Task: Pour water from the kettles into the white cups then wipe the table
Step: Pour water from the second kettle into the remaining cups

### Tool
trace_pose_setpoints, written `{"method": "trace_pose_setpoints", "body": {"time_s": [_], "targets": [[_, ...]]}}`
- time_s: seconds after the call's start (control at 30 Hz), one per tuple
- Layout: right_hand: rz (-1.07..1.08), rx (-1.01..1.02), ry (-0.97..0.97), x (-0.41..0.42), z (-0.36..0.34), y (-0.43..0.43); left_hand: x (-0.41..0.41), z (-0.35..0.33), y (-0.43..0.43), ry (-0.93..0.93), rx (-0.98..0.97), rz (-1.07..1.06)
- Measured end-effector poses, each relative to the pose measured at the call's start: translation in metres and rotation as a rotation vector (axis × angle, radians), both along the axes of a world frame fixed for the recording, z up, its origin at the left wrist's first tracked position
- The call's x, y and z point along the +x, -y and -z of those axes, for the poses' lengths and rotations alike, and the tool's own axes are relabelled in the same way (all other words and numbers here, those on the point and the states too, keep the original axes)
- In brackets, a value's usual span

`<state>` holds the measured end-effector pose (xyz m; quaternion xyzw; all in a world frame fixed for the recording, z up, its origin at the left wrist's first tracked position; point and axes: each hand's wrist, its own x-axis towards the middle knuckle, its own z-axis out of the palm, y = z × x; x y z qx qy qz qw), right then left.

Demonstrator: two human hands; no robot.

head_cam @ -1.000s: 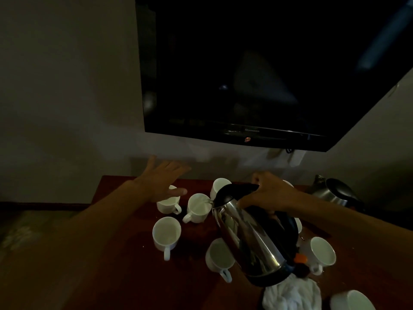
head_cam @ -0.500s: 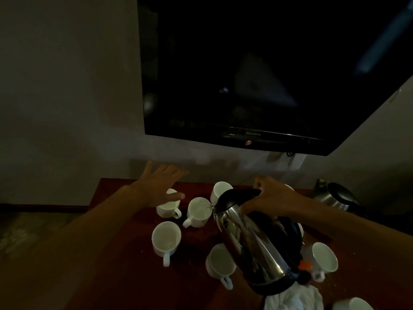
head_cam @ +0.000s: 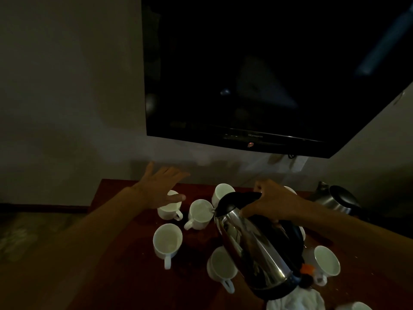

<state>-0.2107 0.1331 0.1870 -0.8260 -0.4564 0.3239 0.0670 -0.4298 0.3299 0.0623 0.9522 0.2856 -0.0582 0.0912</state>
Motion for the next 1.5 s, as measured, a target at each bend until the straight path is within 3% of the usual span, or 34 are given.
{"method": "trace_pose_setpoints", "body": {"time_s": [1.07, 1.23, 1.5], "targets": [[0.091, 0.13, -0.085, 0.003, -0.007, 0.019, 0.009, -0.02, 0.008, -0.023, 0.008, 0.016], [0.064, 0.085, 0.019, 0.001, -0.007, 0.017, 0.008, -0.022, 0.01, -0.02, 0.02, 0.02], [0.078, 0.067, 0.026, 0.001, -0.002, 0.014, 0.002, -0.022, 0.005, -0.017, 0.022, 0.008]]}}
